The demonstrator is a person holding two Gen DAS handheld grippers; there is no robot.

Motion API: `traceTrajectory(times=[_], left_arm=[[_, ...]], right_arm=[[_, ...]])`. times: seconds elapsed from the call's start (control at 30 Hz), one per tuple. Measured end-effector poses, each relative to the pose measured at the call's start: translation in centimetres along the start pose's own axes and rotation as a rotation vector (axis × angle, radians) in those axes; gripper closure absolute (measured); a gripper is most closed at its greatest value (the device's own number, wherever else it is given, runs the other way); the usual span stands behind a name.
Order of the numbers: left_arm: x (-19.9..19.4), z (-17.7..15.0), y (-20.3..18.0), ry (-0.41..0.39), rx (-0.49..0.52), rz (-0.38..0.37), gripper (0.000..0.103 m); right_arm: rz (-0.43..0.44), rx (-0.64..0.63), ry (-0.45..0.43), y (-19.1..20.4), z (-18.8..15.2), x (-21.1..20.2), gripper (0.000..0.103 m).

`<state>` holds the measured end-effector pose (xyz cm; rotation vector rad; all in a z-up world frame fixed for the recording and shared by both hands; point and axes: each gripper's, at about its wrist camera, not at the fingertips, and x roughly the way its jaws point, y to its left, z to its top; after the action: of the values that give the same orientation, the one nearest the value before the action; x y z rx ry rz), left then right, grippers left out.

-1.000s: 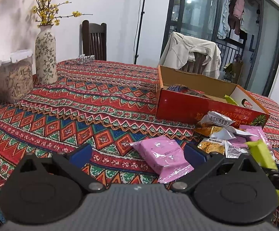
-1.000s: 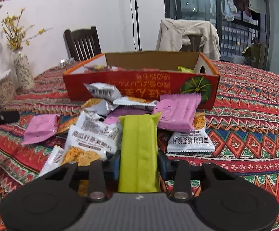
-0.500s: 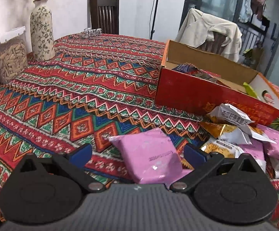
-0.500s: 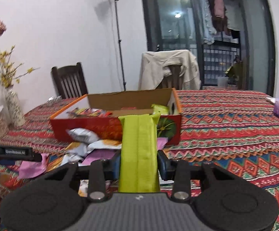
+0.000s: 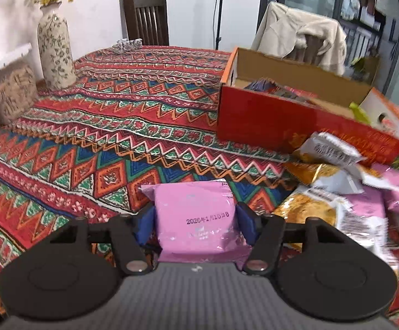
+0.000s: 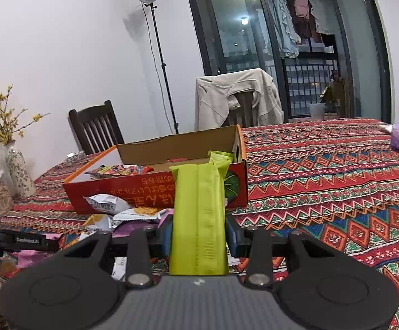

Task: Organize snacks
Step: 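Carry the pink packet and green bar toward the cardboard box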

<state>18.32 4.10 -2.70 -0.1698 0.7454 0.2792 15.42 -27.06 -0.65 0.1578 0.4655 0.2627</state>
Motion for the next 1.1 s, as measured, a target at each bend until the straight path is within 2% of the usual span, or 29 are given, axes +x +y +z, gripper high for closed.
traceTrajectory(times=[0.07,0.2,0.43,0.63,1.1], left_arm=[[-0.8,0.1,0.2,-0.035,-0.011,0.009,0.04],[-2.4,0.4,0.0,-0.091,-0.02,-0.02,0.04],[-5.2,1.4,-1.6,-0.199,0.055,-0.052,0.04],[-6.6,2.8,-2.8,-0.28,0.078,-0.086,0.04],[-4.8,7.5,-5.8,-0.331,0.115,-0.164,0.04]], right_arm=[[0.003,-0.004,0.0,-0.3,0.1,-0.2,0.066],[-0.002,-0.022,-0.007,-0.4,0.6,-0.6,0.066],[-0.002,-0.042,-0.062,0.1,1.7,-1.4,0.066],[-0.001,-0.068,-0.081,0.6,3.8,-0.8,0.066],[0.004,-0.118,-0.121,3.7,9.1,3.6,0.066]])
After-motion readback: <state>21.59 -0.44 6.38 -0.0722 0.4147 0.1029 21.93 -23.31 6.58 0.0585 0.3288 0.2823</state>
